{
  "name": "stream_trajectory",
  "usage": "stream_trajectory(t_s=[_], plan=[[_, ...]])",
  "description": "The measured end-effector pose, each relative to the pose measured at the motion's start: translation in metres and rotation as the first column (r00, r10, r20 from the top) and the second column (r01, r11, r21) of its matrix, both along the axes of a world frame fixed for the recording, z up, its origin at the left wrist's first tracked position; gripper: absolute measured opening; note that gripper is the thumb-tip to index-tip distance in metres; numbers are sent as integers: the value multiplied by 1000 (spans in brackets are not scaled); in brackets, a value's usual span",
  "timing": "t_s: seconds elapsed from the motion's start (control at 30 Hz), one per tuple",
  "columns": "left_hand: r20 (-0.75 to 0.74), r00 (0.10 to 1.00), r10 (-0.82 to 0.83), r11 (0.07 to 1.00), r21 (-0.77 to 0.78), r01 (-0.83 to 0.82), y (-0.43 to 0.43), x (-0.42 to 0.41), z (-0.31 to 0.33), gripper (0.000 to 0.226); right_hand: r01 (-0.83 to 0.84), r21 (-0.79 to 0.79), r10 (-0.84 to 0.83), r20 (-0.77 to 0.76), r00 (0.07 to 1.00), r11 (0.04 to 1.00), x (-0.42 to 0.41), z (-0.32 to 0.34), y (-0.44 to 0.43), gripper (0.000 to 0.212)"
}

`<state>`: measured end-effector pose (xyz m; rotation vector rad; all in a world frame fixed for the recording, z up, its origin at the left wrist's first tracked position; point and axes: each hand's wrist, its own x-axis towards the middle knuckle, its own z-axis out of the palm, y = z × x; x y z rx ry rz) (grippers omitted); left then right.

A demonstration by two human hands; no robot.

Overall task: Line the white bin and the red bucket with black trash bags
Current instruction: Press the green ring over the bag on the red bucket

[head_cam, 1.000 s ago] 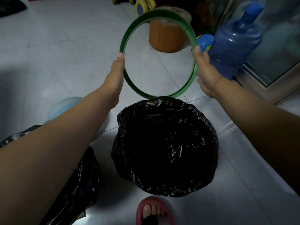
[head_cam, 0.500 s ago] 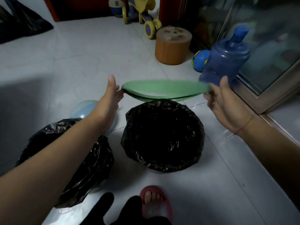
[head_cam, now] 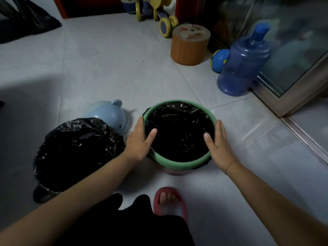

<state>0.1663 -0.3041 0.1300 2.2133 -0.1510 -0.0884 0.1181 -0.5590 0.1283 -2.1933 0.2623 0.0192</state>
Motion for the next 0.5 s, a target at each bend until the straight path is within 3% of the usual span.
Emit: stream_trajectory(t_s=[0.2, 0.33, 0.5], plan=[[81, 996, 40, 995, 90, -47, -6, -4, -14, 74, -19, -84, 23, 47, 999, 996, 3, -4, 0, 72], [59, 998, 34, 994, 98, -39, -5, -4, -13, 78, -35, -97, 39, 37, 999, 995, 4, -1, -2, 74], [-69, 998, -10, 946, 324, 32, 5, 2, 2, 80, -69, -458, 33, -88, 996, 886, 10, 13, -1, 77]])
